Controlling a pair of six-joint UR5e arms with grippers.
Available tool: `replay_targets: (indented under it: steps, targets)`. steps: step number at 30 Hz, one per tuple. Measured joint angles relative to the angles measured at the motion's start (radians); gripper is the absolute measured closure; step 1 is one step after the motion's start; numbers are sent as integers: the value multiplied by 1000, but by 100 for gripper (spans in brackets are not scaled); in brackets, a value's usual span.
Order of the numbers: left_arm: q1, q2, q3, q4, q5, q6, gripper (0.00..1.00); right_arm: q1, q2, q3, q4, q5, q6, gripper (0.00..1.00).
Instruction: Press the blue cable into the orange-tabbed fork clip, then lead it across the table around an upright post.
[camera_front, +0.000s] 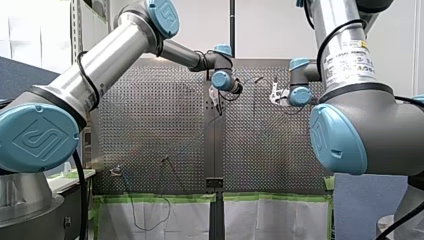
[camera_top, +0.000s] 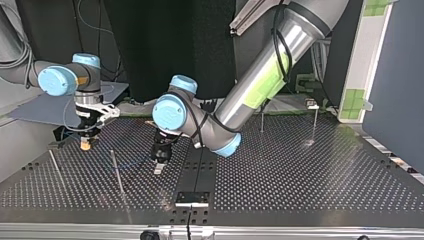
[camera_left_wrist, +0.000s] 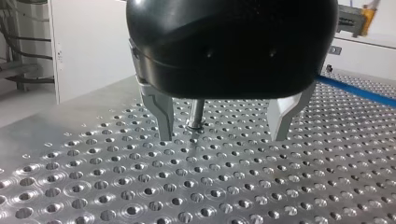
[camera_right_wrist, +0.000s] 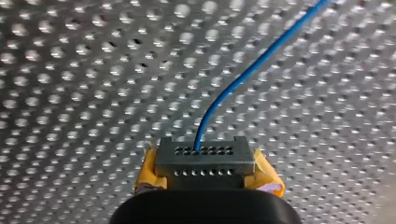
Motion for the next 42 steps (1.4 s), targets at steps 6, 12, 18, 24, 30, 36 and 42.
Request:
replay_targets:
  steps: [6,12,18,24,30,36,42]
  targets:
    - [2,0,0,-16,5,-16,0,5,45,29,-35,3,-4,100]
    - [6,0,0,-48,32,-43,0,8,102,51,-64,8,-14,100]
    - [14,0,1,-66,44,-65,0,-1,139,80,-112,10,-18,100]
    - [16,0,1,-71,40,-68,0,-12,183,89,-136,10,-28,100]
    - [18,0,0,-72,37,-69,0,-16,226,89,-157,11,-31,100]
    - [20,0,1,-72,36,-70,0,-17,256,89,-176,11,-29,100]
    - [21,0,0,-73,32,-71,0,-18,285,89,-189,11,-27,100]
